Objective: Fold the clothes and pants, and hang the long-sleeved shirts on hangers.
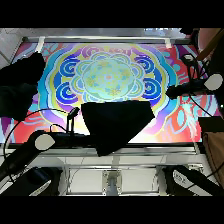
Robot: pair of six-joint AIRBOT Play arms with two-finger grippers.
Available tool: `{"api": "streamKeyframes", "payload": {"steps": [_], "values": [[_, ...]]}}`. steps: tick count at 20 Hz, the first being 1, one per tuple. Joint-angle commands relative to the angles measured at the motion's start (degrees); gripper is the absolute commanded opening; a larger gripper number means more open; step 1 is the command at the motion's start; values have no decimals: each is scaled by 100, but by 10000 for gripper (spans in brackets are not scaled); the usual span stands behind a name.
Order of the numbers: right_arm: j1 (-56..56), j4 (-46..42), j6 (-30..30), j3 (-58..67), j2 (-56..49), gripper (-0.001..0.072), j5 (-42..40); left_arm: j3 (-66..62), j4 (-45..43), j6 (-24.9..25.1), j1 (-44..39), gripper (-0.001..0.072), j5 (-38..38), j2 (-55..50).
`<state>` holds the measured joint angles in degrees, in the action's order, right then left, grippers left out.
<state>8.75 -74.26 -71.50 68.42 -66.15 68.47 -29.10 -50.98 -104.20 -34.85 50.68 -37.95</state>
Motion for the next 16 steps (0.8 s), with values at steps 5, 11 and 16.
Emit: {"api": "streamKeyframes", "payload": {"steps": [5, 11, 16], "values": [[2769, 4332, 1130, 63, -2127, 690, 2085, -2, 4, -173, 181, 692, -101, 72], [2068, 3344, 1532, 66, -3434, 701, 2072, -2, 4, -385, 404, 692, -352, 72], [1211, 3381, 2006, 72, -4146, 701, 1932, -2, 4, -387, 404, 691, -350, 72]]}}
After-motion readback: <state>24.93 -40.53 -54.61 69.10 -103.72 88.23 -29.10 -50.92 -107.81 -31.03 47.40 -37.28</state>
